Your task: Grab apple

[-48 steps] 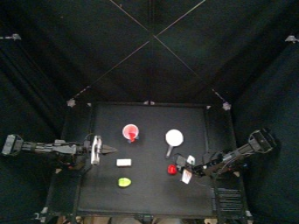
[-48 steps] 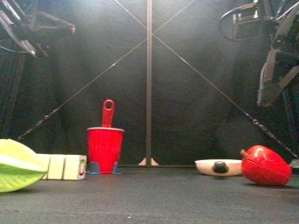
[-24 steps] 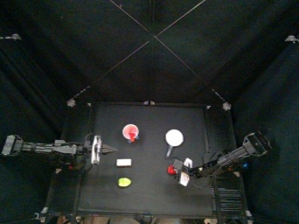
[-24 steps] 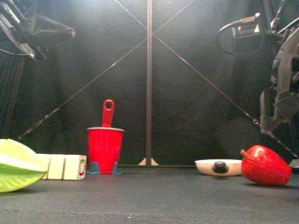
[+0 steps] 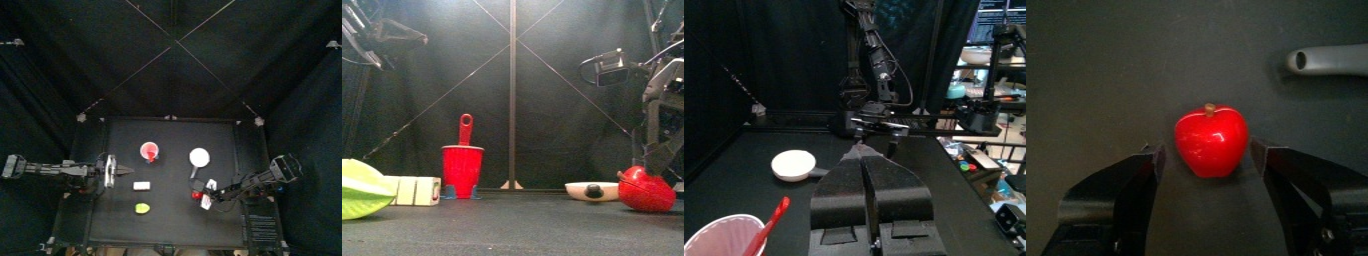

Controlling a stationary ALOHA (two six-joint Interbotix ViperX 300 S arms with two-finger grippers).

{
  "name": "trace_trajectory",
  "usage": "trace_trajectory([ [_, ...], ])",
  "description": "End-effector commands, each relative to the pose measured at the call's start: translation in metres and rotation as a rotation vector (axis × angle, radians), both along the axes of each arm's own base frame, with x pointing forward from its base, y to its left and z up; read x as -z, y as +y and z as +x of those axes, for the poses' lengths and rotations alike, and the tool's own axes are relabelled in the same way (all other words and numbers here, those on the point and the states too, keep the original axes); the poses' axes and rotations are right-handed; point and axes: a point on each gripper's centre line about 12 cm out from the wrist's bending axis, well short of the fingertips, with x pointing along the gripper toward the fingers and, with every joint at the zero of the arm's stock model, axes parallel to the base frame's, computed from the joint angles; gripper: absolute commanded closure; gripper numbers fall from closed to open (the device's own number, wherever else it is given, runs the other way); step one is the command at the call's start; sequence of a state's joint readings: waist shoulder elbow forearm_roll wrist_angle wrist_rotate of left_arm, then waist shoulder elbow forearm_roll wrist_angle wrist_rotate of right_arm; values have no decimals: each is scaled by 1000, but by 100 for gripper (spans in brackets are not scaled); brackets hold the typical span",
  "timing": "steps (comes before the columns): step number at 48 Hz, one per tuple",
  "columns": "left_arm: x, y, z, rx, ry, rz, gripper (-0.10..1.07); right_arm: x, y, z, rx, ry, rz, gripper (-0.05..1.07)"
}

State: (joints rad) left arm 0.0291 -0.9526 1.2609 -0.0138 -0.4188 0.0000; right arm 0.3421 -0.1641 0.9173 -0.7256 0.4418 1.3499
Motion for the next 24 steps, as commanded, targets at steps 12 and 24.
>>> trace_trajectory([
  [12,-5,1,2,-5,-15,-1,100,7,-1,13,11,15,-1,5],
  [24,-4,1,2,-3,-14,-1,100,10,-6,16,25,17,2,6],
])
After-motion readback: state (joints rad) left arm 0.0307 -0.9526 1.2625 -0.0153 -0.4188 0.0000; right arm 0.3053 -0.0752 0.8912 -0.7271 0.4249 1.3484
